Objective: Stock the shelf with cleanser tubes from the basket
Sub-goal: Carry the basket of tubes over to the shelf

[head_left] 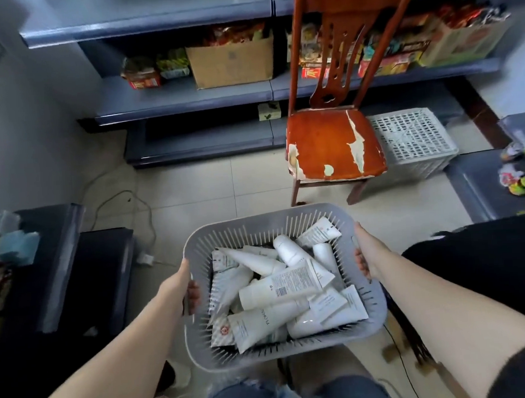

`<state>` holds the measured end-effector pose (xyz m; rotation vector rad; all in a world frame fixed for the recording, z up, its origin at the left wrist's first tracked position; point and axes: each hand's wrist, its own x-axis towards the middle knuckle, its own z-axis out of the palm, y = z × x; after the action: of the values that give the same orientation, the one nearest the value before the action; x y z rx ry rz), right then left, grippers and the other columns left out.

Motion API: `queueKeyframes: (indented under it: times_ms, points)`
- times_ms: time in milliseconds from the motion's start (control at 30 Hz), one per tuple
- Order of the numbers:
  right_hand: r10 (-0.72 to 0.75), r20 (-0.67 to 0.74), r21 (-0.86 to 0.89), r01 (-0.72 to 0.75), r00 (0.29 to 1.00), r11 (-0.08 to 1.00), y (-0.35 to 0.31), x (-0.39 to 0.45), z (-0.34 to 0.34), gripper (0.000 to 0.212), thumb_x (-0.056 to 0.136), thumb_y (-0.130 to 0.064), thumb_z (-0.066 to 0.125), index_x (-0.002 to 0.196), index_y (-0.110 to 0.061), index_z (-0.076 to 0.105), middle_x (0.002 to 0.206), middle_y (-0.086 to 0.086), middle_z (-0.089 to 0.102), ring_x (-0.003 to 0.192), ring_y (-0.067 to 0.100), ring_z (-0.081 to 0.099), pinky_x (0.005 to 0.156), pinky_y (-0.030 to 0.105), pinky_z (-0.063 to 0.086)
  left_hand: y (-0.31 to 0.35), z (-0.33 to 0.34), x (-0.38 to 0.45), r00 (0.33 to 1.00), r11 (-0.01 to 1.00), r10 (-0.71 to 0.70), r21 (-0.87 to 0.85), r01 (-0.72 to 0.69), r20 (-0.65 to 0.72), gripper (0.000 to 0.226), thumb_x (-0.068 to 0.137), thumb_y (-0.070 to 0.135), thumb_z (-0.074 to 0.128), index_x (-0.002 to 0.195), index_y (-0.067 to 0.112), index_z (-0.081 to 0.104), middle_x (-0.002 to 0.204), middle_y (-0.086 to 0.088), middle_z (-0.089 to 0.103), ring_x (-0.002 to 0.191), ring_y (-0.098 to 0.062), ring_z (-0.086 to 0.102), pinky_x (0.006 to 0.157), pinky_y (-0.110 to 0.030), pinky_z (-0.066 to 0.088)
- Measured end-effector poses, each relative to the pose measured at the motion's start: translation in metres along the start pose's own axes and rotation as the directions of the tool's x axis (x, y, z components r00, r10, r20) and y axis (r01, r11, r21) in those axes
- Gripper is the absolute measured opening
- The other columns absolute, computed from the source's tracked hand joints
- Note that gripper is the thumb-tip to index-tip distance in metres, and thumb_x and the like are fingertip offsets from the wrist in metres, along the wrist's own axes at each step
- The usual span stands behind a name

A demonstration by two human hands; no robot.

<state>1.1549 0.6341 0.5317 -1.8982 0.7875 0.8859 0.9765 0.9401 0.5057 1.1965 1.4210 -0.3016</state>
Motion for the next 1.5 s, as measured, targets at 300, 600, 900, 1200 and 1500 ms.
queueKeyframes:
  times_ms: [300, 600, 900, 1200, 1500]
  points:
    - [-0.028, 0.071, 0.020, 0.026, 0.997, 0.999, -0.134, 0.091, -0.006, 0.061, 0.086, -0.067, 0.037, 0.057, -0.013, 0.038, 0.052, 0.002, 0.036, 0.044, 0.016, 0.031, 0.047, 0.020, 0.025, 0.132, 0.064, 0.046, 0.998, 0.999, 0.025, -0.035, -0.027, -0.059, 0.064, 0.085, 0.067, 0.042, 0.059, 0.008, 0.044, 0.055, -0.011, 0.044, 0.042, -0.020, 0.041, 0.044, -0.022, 0.033]
    - [0.063, 0.017, 0.025, -0.064, 0.998, 0.998, -0.252, 0.155, -0.023, 0.062, 0.084, -0.069, 0.038, 0.051, -0.016, 0.030, 0.051, 0.000, 0.030, 0.046, 0.015, 0.025, 0.050, 0.022, 0.022, 0.250, 0.123, 0.087, 0.999, 1.000, -0.007, 0.015, 0.008, -0.054, 0.068, 0.081, 0.072, 0.042, 0.056, 0.009, 0.046, 0.047, -0.010, 0.046, 0.036, -0.020, 0.043, 0.045, -0.023, 0.034]
    - [0.088, -0.095, 0.074, -0.081, 0.992, 0.994, -0.335, 0.218, -0.029, 0.062, 0.084, -0.067, 0.041, 0.051, -0.015, 0.037, 0.048, 0.001, 0.035, 0.041, 0.016, 0.029, 0.045, 0.021, 0.024, 0.369, 0.189, 0.161, 0.999, 0.992, 0.004, 0.123, -0.009, 0.045, 0.069, 0.084, 0.070, 0.039, 0.056, 0.007, 0.046, 0.043, -0.009, 0.047, 0.033, -0.018, 0.044, 0.048, -0.025, 0.037]
    - [0.150, -0.156, 0.144, -0.128, 0.976, 0.981, -0.414, 0.271, -0.050, 0.067, 0.078, -0.076, 0.037, 0.048, -0.016, 0.036, 0.046, 0.001, 0.036, 0.040, 0.017, 0.030, 0.045, 0.022, 0.026, 0.480, 0.259, 0.213, 0.998, 0.970, 0.025, 0.238, -0.040, 0.065, 0.070, 0.084, 0.070, 0.039, 0.057, 0.005, 0.049, 0.052, -0.012, 0.050, 0.043, -0.022, 0.045, 0.045, -0.028, 0.039]
    - [0.178, -0.136, 0.116, -0.162, 0.975, 0.980, -0.475, 0.343, -0.080, 0.064, 0.084, -0.070, 0.036, 0.048, -0.017, 0.031, 0.049, 0.001, 0.032, 0.040, 0.015, 0.025, 0.045, 0.021, 0.022, 0.538, 0.334, 0.241, 0.998, 0.965, -0.045, 0.262, 0.033, 0.041, 0.066, 0.089, 0.063, 0.038, 0.059, 0.005, 0.049, 0.041, -0.008, 0.050, 0.029, -0.018, 0.045, 0.042, -0.026, 0.038]
